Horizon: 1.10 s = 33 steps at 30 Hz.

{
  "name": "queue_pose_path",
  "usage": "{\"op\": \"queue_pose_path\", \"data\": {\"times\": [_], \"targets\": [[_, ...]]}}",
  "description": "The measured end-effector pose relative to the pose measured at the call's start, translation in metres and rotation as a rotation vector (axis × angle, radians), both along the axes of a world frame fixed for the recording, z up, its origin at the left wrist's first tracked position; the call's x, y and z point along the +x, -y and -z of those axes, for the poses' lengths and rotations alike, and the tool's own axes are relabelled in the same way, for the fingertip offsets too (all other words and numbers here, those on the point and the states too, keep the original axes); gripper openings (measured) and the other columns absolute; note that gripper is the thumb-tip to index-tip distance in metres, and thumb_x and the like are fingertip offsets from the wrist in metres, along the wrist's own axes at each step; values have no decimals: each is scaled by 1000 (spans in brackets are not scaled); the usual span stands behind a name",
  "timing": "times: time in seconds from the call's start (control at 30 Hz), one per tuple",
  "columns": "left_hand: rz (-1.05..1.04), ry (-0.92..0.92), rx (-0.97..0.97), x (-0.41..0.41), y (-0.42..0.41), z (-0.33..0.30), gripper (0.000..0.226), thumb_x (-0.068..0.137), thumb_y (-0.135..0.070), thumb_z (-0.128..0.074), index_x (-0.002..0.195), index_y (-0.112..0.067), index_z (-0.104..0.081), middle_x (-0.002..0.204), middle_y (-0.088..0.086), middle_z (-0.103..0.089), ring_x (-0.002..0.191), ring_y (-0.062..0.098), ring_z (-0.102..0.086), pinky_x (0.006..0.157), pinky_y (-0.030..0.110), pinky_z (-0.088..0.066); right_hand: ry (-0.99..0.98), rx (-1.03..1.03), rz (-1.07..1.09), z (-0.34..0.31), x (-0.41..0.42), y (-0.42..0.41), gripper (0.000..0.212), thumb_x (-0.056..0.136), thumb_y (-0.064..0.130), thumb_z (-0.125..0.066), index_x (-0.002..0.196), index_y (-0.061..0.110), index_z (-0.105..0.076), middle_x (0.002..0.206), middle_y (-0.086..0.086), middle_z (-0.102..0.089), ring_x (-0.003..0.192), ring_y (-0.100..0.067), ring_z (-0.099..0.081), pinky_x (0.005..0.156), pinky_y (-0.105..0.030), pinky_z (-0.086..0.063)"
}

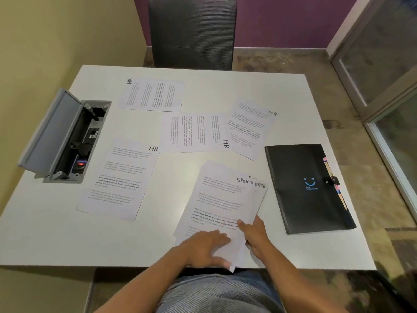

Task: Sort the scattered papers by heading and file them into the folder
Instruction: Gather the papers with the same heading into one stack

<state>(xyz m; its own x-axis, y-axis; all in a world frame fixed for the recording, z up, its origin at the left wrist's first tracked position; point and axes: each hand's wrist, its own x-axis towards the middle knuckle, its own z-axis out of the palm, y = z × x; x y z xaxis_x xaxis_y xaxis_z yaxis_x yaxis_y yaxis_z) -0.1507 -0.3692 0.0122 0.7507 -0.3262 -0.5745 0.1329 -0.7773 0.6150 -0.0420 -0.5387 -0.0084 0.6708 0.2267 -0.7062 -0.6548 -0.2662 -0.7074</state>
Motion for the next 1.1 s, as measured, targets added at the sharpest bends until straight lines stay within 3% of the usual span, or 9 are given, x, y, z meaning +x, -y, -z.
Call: {"op": "queue_pose_path", "data": {"times": [0.1,0.17,0.27,0.4,0.5,0.6,0.77,0.93,1.1], "targets": [[-264,82,-139,-6,-8,-1,74,79,-74,-56,143,-38,-41,149,-21,-38,136,1,-33,119,34,-24,102,-7,-33,-10,1,-2,41,95,4,-62,133,18,-53,115,0,-66,96,-9,-65,71,-18,-57],[-554,213,-229,-11,-16,2,61,80,-67,-63,133,-44,-44,138,-30,-40,127,-5,-42,113,30,-35,144,14,-35,-14,4,0,40,95,4,-61,133,16,-53,115,1,-66,97,-7,-64,68,-15,-56],[-946,372,-233,-13,-30,4,58,81,-52,-71,131,-39,-43,137,-18,-41,125,-3,-44,110,24,-36,156,60,-33,-20,12,7,39,95,9,-63,131,19,-54,117,3,-68,101,-11,-66,72,-18,-57],[-1343,278,-383,-1,-52,-11,76,80,-22,-79,143,-23,-37,139,-9,-38,125,9,-44,104,31,-40,159,107,-110,-32,27,14,37,94,14,-64,129,21,-57,119,0,-71,108,-20,-68,85,-31,-59],[-1388,200,-541,12,-66,-28,69,81,-19,-78,139,-24,-40,134,-9,-51,117,9,-57,90,28,-50,174,119,-237,-46,36,13,39,92,24,-66,129,22,-58,119,0,-71,108,-21,-69,91,-45,-57],[-1370,252,-575,25,-71,-45,42,81,-10,-77,116,-20,-55,114,-4,-68,96,7,-68,71,21,-56,205,134,-334,-62,43,6,34,94,24,-64,128,21,-59,118,1,-72,107,-22,-70,89,-46,-58],[-1354,438,-539,47,-73,-79,44,75,-22,-79,113,-23,-57,109,-6,-69,100,11,-66,83,33,-57,359,169,-301,-92,56,-8,24,93,15,-64,117,20,-65,111,3,-75,101,-15,-71,78,-29,-59],[-1303,666,-557,60,-77,-106,38,74,-32,-72,106,-45,-57,108,-1,-67,102,22,-64,87,43,-55,456,142,-189,-105,77,-19,24,91,6,-66,112,17,-69,108,3,-75,102,-15,-70,89,-33,-57],[-1277,764,-545,63,-78,-113,42,70,-25,-71,99,-49,-52,100,2,-61,93,21,-61,83,37,-52,510,151,-150,-112,83,-28,24,88,0,-69,108,13,-67,102,0,-75,96,-12,-70,86,-28,-54]]}}
